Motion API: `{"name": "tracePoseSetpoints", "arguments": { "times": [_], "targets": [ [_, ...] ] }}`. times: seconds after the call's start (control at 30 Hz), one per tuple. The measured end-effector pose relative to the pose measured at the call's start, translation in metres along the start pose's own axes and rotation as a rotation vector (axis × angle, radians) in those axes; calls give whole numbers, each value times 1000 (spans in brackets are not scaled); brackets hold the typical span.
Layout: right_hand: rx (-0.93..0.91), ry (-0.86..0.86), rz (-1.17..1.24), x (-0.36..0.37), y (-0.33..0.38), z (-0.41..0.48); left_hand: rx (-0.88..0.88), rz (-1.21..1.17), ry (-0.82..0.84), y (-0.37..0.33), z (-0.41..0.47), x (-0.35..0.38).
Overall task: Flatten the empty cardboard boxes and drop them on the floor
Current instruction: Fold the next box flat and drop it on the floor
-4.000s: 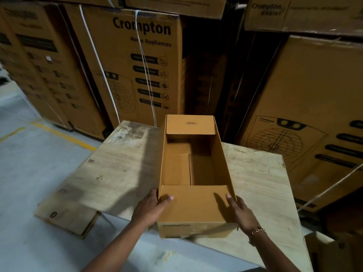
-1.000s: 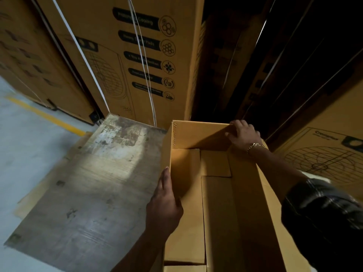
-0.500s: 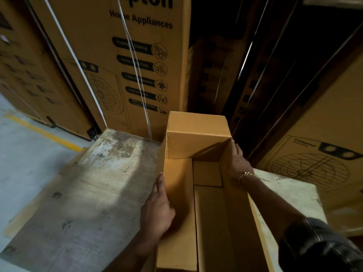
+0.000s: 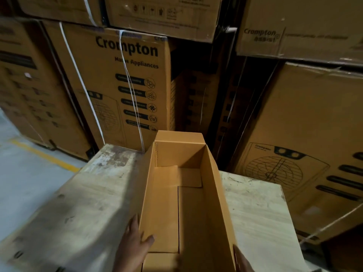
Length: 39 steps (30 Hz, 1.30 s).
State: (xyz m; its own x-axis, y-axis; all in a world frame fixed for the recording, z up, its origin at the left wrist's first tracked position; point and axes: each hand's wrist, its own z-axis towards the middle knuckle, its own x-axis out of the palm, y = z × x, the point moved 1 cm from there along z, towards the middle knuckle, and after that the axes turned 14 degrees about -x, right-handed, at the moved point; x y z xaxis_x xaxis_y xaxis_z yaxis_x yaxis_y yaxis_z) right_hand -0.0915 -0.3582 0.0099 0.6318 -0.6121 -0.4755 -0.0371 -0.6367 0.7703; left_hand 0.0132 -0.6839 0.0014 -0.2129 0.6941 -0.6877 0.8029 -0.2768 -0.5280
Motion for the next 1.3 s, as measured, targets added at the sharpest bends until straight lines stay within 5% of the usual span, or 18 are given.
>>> {"name": "tracePoseSetpoints", "arguments": {
  "times": [0.23,0.63,0.73,0.93,1.0,1.17,1.3],
  "targets": [
    [-20,-233,54,22,32,-93,-186,-186,-20,60,-66,17],
    [108,-371,-389,-58,73,-178,-118,-584,438,-6,-77,100],
    [21,-343,-608,-42,113,-174,-180,-520,430,20,-39,114],
    [-185,-247,-869,32,208,-147,-54,-73,273,31,-39,31],
    [-218,-234,-921,57,229,-133,16,-177,242,23,-45,8],
    [-367,-261,-938,110,259,-104,-66,-650,594,-18,-61,-38],
    [-355,-415,-711,107,244,-85,-117,-812,492,-17,-42,-61]
  ]
}}
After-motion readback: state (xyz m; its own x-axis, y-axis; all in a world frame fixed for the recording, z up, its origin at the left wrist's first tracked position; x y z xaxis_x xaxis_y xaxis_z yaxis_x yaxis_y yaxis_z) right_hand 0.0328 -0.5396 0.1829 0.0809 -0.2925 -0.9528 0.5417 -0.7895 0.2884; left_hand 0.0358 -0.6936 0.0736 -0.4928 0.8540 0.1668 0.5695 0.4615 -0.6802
